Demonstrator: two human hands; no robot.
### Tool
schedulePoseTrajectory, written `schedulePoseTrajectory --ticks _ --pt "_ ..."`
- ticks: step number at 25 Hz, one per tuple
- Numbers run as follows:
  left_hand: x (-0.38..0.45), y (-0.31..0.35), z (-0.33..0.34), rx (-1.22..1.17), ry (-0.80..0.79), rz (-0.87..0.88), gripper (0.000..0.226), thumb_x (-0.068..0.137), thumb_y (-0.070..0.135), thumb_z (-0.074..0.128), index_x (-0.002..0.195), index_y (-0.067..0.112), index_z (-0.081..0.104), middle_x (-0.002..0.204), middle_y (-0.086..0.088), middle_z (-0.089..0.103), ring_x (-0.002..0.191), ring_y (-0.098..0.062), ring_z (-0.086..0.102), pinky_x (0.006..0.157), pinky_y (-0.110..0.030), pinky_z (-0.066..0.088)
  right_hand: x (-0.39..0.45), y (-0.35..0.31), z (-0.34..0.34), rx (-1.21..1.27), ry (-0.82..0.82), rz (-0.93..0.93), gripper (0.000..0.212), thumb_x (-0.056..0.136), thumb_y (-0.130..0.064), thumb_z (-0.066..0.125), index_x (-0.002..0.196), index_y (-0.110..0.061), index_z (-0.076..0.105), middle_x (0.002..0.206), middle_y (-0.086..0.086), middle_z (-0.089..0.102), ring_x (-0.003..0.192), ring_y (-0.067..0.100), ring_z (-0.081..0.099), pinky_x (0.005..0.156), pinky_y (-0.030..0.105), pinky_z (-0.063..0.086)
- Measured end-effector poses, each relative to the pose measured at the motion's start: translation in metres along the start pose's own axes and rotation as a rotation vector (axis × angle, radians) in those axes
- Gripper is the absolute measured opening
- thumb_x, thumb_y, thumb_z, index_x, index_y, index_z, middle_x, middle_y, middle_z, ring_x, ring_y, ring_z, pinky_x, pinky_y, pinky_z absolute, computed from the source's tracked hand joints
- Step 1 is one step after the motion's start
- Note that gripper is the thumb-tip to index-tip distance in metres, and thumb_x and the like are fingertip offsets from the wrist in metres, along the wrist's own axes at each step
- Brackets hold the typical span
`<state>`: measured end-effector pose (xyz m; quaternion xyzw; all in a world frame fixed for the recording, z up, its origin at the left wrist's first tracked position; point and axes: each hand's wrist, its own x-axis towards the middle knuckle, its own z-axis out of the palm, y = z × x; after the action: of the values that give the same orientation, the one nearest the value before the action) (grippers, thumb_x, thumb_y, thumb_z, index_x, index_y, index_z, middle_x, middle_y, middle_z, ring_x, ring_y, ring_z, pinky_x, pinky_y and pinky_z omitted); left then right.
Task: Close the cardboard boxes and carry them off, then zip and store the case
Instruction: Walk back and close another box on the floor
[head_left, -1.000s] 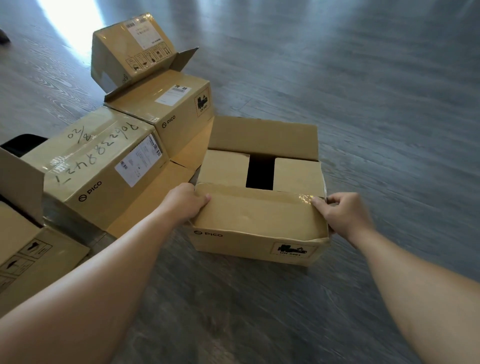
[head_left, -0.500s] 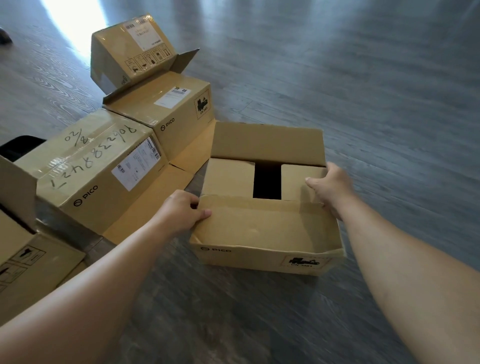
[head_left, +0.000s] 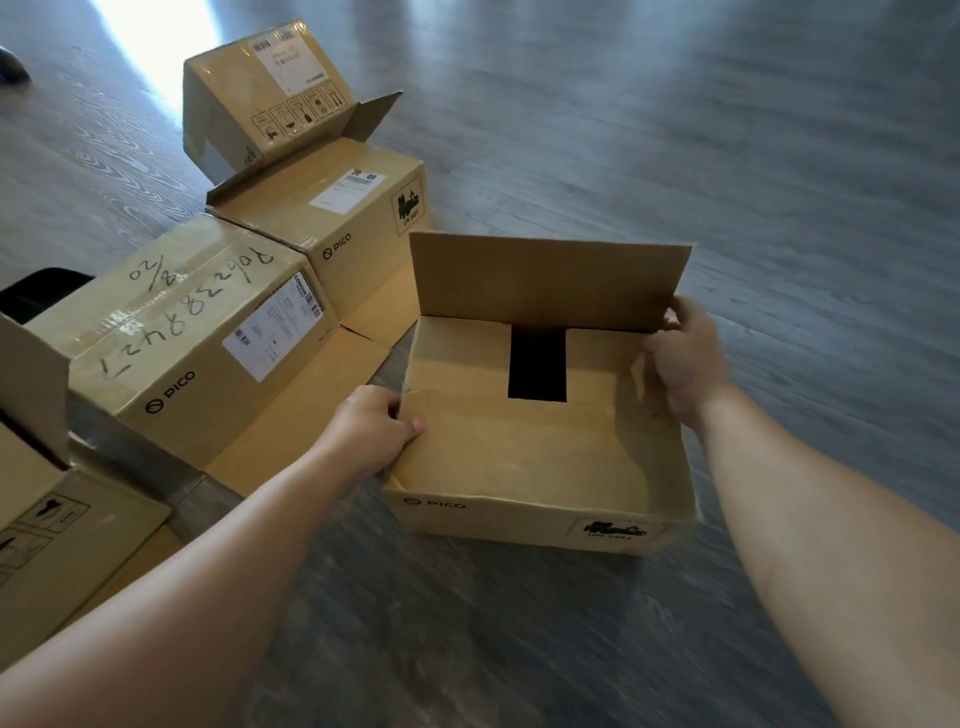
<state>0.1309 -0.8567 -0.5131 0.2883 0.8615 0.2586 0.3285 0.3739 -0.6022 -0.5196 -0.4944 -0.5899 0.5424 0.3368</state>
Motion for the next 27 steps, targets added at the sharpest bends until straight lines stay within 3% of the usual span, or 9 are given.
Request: schedulePoseTrajectory --ticks 3,5,7,9,11,15,21,24,27 --pt "-0.002 0.003 0.0 0.041 0.02 0.004 0.017 0.091 0.035 0.068 0.097 0.02 0.06 0.099 0.0 0.066 0.085 -0.019 0.065 0.064 -0.037 0.06 -0.011 0.002 -0.011 0.041 0.021 -0.055 0.041 0.081 0.011 0.056 0.11 -0.016 0.067 0.11 0.019 0.067 0.087 0.037 0.062 0.072 0.051 0.052" --pt "-0.004 0.003 -0.001 -0.024 0.041 0.023 0.03 0.089 0.03 0.069 0.11 0.021 0.049 0.101 0.003 0.06 0.089 -0.022 0.064 0.067 -0.044 0.061 -0.028 0.006 -0.019 -0.023 0.036 -0.08 0.036 0.08 0.006 0.061 0.105 -0.019 0.069 0.109 0.011 0.066 0.092 0.033 0.064 0.073 0.049 0.056" --pt "-0.007 0.003 -0.002 -0.149 0.019 0.066 0.066 0.086 0.02 0.069 0.137 0.039 0.032 0.108 0.006 0.057 0.093 -0.021 0.064 0.068 -0.043 0.06 -0.049 0.014 -0.03 -0.218 -0.033 -0.106 0.046 0.08 -0.008 0.067 0.122 -0.025 0.07 0.117 0.003 0.069 0.089 0.022 0.067 0.069 0.033 0.057" --pt "-0.01 0.005 -0.003 -0.233 -0.008 0.133 0.095 0.084 0.01 0.066 0.145 0.061 0.013 0.124 0.004 0.051 0.101 -0.02 0.061 0.073 -0.038 0.056 -0.067 0.023 -0.035 -0.506 -0.152 -0.12 0.063 0.084 -0.02 0.074 0.144 -0.027 0.056 0.138 -0.001 0.061 0.11 0.011 0.062 0.091 0.024 0.048" --pt "-0.007 0.009 -0.001 -0.255 -0.026 0.184 0.09 0.084 0.006 0.059 0.143 0.065 0.024 0.137 0.004 0.048 0.11 -0.017 0.056 0.083 -0.034 0.051 -0.08 0.028 -0.033 -0.721 -0.17 -0.141 0.067 0.091 -0.038 0.072 0.152 -0.031 0.045 0.148 -0.002 0.053 0.131 0.02 0.052 0.102 0.03 0.039" --pt "-0.001 0.014 0.008 -0.128 -0.039 0.116 0.058 0.091 0.031 0.06 0.145 0.044 0.044 0.144 0.003 0.049 0.106 -0.012 0.054 0.08 -0.027 0.046 -0.092 0.024 -0.013 -0.938 -0.092 -0.108 0.06 0.099 -0.05 0.053 0.154 -0.026 0.042 0.138 0.018 0.057 0.127 0.037 0.052 0.104 0.046 0.046" --pt "-0.002 0.009 0.008 -0.003 0.092 0.122 0.07 0.082 0.04 0.073 0.146 0.037 0.045 0.143 0.001 0.05 0.108 -0.015 0.048 0.088 -0.03 0.043 -0.097 0.009 0.003 -0.911 -0.154 -0.05 0.075 0.092 -0.052 0.063 0.154 -0.016 0.04 0.144 0.017 0.054 0.134 0.036 0.047 0.108 0.044 0.042" --pt "-0.003 0.007 -0.007 0.047 0.164 0.136 0.075 0.078 0.046 0.074 0.146 0.035 0.046 0.143 0.001 0.051 0.122 -0.021 0.051 0.097 -0.038 0.045 -0.092 -0.003 0.014 -0.897 -0.178 -0.074 0.079 0.091 -0.054 0.063 0.156 -0.018 0.037 0.149 0.014 0.051 0.137 0.035 0.046 0.11 0.043 0.04" --pt "-0.01 0.011 -0.033 0.054 0.237 0.159 0.078 0.076 0.049 0.076 0.146 0.035 0.045 0.14 0.001 0.053 0.115 -0.016 0.051 0.091 -0.037 0.046 -0.087 -0.025 0.03 -0.874 -0.173 -0.136 0.08 0.09 -0.055 0.063 0.156 -0.018 0.037 0.149 0.012 0.052 0.135 0.034 0.049 0.106 0.041 0.042"
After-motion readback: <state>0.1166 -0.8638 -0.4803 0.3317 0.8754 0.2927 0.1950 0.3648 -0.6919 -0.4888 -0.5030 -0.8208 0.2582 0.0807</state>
